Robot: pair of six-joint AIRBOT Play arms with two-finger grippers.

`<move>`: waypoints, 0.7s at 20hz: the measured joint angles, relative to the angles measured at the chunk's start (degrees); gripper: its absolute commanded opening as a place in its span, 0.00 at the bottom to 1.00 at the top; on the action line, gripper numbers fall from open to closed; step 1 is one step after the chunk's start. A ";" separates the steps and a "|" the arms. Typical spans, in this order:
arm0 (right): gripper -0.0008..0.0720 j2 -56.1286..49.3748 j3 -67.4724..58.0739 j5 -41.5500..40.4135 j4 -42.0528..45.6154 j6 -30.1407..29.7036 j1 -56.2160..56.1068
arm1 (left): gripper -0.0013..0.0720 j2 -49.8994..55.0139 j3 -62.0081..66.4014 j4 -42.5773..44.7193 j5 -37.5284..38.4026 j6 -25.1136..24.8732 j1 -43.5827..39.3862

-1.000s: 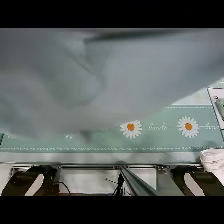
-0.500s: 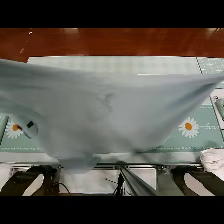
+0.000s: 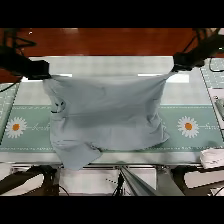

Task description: Fold the shirts.

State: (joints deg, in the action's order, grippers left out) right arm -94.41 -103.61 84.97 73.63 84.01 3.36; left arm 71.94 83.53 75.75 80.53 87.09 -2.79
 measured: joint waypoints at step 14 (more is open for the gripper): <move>0.50 -5.27 0.07 9.44 3.78 -4.90 3.17 | 0.85 14.86 1.53 -9.25 10.12 -0.74 10.56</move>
State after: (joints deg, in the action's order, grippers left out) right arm -99.68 -103.55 94.41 77.41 79.11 6.52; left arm 86.80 85.06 66.50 90.65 86.35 7.77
